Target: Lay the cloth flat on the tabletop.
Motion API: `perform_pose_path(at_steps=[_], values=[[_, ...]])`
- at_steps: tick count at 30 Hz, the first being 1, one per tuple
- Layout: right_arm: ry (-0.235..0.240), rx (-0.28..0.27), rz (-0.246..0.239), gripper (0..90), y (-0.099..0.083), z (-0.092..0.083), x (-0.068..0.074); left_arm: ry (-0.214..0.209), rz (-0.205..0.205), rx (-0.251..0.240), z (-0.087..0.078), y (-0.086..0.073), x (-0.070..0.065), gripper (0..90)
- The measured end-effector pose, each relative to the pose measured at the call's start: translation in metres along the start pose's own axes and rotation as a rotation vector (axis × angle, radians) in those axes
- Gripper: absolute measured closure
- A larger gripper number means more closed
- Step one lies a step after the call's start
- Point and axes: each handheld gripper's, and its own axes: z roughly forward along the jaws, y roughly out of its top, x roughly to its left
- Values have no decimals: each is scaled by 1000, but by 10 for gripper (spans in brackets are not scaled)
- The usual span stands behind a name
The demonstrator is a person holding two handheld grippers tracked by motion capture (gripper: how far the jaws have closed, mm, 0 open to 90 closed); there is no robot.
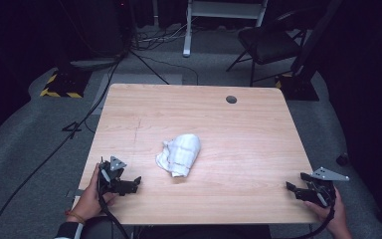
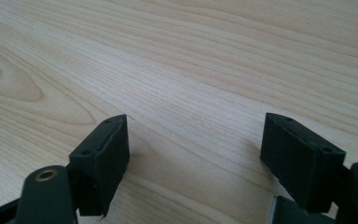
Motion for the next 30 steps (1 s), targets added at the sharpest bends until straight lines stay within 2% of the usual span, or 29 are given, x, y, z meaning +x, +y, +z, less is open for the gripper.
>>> perform_pose_path(at_steps=[5, 9, 12, 13, 14, 15, 16, 18, 19, 20, 21, 22, 23, 24, 25, 26, 27, 28, 30], values=[[1, 0, -4, 237, 0, 0, 0, -26, 23, 0, -2, -2, 0, 1], [18, 3, -17, 210, 0, 1, 1, -51, 58, 1, -1, -1, 0, 1], [34, 12, -33, 182, 2, 2, 2, -92, 114, 9, 0, 0, 3, 2], [44, 22, -44, 207, 3, 2, 2, -136, 167, 12, 0, 2, 6, 2], [63, 24, -63, 251, 4, 1, 2, -136, 167, 12, 0, 2, 6, 3], [72, 22, -76, 269, 5, 1, 4, -150, 189, 15, 1, 3, 7, 3], [71, 24, -92, 275, 7, 2, 5, -186, 216, 19, 4, 7, 8, 3], [69, 30, -101, 287, 10, 4, 5, -199, 232, 18, 7, 10, 8, 12], [68, 30, -113, 310, 18, 6, 6, -208, 233, 17, 9, 13, 9, 22], [68, 30, -113, 310, 18, 6, 6, -211, 237, 14, 11, 15, 10, 22], [64, 28, -128, 327, 30, 7, 9, -214, 239, 10, 13, 19, 11, 55], [64, 28, -128, 327, 30, 7, 9, -214, 239, 10, 13, 19, 11, 72], [57, 27, -173, 346, 44, 10, 16, -219, 239, -2, 15, 22, 11, 88], [67, 21, -188, 357, 52, 12, 19, -227, 242, -9, 17, 23, 10, 107], [67, 21, -188, 357, 52, 12, 19, -227, 242, -9, 17, 23, 10, 122], [77, 18, -201, 358, 60, 15, 23, -226, 251, -11, 18, 25, 10, 122], [86, 5, -230, 375, 78, 20, 33, -235, 264, -8, 22, 30, 7, 126], [86, 5, -230, 375, 78, 20, 33, -235, 264, -8, 22, 30, 7, 126], [110, -17, -245, 376, 97, 27, 45, -245, 277, -4, 26, 34, 3, 127]])
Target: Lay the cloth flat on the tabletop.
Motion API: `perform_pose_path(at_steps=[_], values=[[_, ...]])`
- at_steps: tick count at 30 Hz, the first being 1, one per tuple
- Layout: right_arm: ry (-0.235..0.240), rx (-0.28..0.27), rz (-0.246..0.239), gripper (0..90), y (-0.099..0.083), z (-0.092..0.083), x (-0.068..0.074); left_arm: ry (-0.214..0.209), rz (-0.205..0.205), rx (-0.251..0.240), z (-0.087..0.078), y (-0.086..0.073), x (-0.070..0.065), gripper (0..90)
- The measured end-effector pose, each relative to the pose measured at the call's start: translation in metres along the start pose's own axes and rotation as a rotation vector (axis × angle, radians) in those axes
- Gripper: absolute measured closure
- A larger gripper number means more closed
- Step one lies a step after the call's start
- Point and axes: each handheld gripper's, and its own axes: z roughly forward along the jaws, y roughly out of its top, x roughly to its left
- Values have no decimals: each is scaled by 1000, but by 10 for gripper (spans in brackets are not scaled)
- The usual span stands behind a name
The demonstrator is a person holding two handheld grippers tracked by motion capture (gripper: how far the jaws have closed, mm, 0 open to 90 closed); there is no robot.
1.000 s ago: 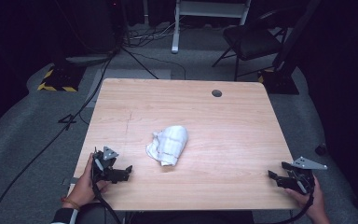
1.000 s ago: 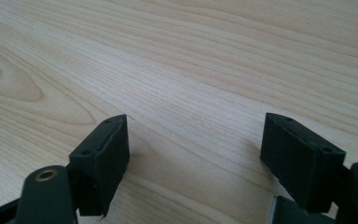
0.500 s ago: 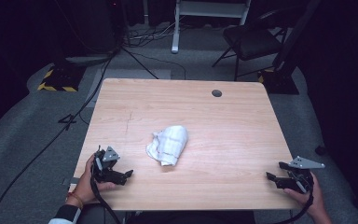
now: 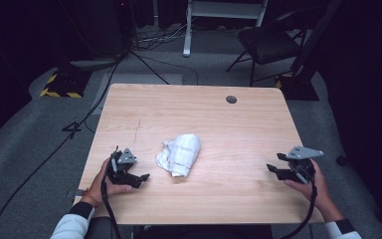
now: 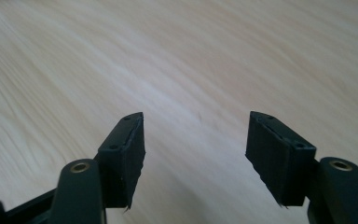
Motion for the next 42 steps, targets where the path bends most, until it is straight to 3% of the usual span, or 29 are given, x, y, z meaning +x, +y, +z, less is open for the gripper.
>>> perform_pose_path(at_steps=[6, 7, 8, 10, 11, 12, 13, 14, 18, 21, 22, 25, 28, 29, 30, 31, 32, 34, 35, 39, 42], values=[[83, -59, -92, 384, 59, 32, 36, -12, 12, -19, 11, 11, 0, 139], [122, -81, -121, 385, 77, 44, 52, -6, 14, -21, 15, 15, 1, 150], [122, -81, -121, 385, 77, 44, 52, -6, 14, -21, 15, 15, 1, 150], [149, -90, -147, 384, 93, 57, 69, -4, 8, -21, 18, 19, 2, 152], [188, -95, -173, 384, 106, 70, 87, -7, 13, -23, 22, 23, 2, 157], [188, -95, -173, 384, 106, 70, 87, -7, 13, -23, 22, 23, 2, 164], [211, -99, -217, 383, 118, 81, 106, -3, 19, -26, 25, 26, 1, 170], [211, -99, -217, 383, 118, 81, 106, -13, 24, -25, 27, 28, 0, 170], [249, -94, -272, 375, 136, 103, 137, -33, 38, -32, 34, 37, -2, 200], [269, -91, -288, 364, 143, 116, 151, -70, 80, -35, 37, 43, -5, 302], [263, -79, -302, 358, 145, 124, 158, -81, 93, -40, 38, 44, -7, 378], [267, -64, -295, 361, 146, 134, 163, -100, 111, -41, 40, 46, -8, 407], [236, -18, -300, 394, 145, 146, 166, -104, 110, -51, 40, 45, -8, 406], [229, 21, -314, 517, 143, 150, 165, -105, 109, -51, 40, 44, -8, 392], [229, 21, -314, 517, 143, 150, 165, -105, 108, -49, 40, 45, -9, 392], [213, 42, -330, 658, 140, 148, 162, -109, 114, -40, 41, 45, -11, 337], [213, 42, -330, 658, 140, 148, 162, -109, 114, -40, 41, 45, -11, 331], [233, 36, -331, 792, 138, 143, 156, -106, 119, -32, 41, 46, -13, 329], [240, 36, -333, 816, 137, 140, 154, -107, 121, -30, 41, 47, -13, 322], [196, 47, -373, 864, 128, 131, 147, -103, 117, -18, 42, 48, -17, 282], [187, 42, -360, 871, 120, 126, 140, -119, 107, -18, 43, 50, -20, 285]])
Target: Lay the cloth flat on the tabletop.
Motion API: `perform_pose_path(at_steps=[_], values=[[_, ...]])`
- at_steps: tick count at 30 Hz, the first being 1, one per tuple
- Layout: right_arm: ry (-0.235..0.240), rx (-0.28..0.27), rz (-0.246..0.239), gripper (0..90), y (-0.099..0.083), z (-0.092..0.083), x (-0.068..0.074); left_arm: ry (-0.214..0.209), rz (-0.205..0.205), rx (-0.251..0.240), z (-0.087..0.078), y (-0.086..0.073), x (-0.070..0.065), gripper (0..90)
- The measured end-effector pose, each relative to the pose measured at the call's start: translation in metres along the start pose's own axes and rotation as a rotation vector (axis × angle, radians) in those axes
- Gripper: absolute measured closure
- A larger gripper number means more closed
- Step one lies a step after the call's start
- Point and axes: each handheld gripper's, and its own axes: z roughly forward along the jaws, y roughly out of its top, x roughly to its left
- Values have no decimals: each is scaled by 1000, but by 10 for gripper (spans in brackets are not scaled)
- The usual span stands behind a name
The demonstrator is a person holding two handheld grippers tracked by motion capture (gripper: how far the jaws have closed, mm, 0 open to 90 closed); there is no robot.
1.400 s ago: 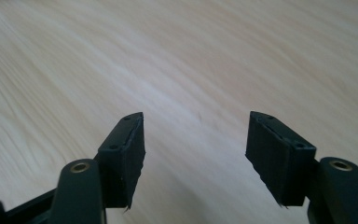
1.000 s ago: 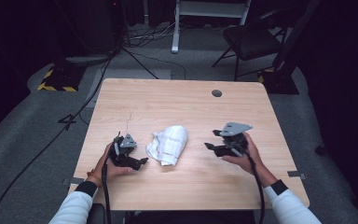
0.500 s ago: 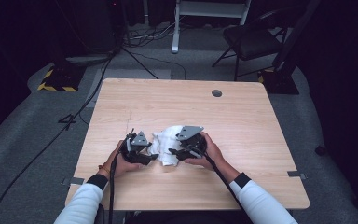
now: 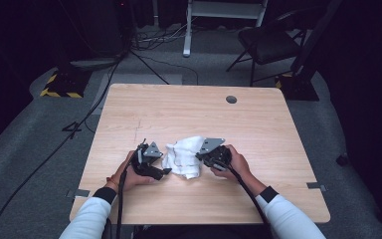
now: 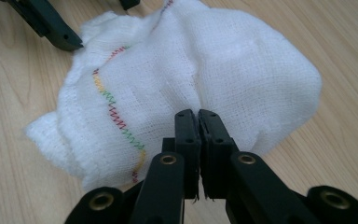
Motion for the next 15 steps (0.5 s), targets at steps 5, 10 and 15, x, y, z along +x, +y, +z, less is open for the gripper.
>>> perform_pose_path(at_steps=[5, 10, 15], values=[[-27, -6, 27, 876, -17, -18, -7, -47, -15, -7, 3, 5, -5, 349], [-73, 0, 93, 749, -39, -33, -20, -69, -14, -7, 11, 14, -10, 395], [-56, -94, 137, 590, -42, -49, -24, -75, 22, -4, 21, 24, -18, 421]])
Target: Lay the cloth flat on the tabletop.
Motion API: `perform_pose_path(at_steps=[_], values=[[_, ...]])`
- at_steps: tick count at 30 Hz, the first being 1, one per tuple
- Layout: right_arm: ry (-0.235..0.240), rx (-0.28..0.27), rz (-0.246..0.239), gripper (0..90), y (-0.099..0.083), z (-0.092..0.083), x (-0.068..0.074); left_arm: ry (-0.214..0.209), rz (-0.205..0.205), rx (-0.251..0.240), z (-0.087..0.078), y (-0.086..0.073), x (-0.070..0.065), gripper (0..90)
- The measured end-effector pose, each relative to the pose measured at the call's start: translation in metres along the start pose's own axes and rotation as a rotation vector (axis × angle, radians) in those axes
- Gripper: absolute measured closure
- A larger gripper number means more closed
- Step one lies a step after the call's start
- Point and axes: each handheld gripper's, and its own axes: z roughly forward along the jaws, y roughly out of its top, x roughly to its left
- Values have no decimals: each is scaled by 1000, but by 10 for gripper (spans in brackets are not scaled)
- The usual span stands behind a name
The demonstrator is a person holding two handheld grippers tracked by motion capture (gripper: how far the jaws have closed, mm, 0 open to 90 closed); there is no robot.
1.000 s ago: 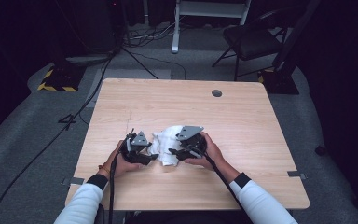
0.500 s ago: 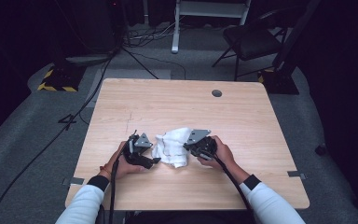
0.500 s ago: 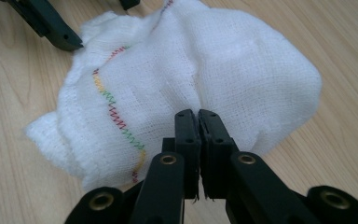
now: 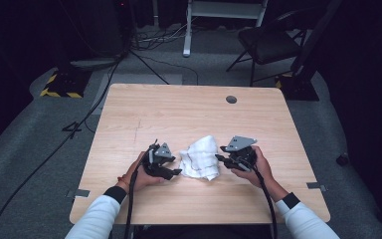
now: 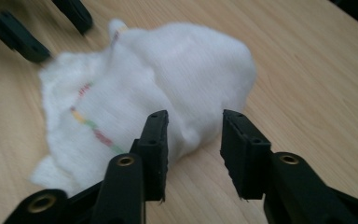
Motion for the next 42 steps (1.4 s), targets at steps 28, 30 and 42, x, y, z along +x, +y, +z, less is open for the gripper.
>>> perform_pose_path(at_steps=[28, 30, 42], values=[[158, 96, -100, 815, 22, 55, 60, -64, 71, -3, 5, 6, 1, 861], [153, 86, -94, 783, 22, 51, 58, -63, 68, -4, 5, 6, 1, 863], [166, 68, -118, 669, 23, 56, 65, -68, 79, 1, 6, 6, -1, 863]])
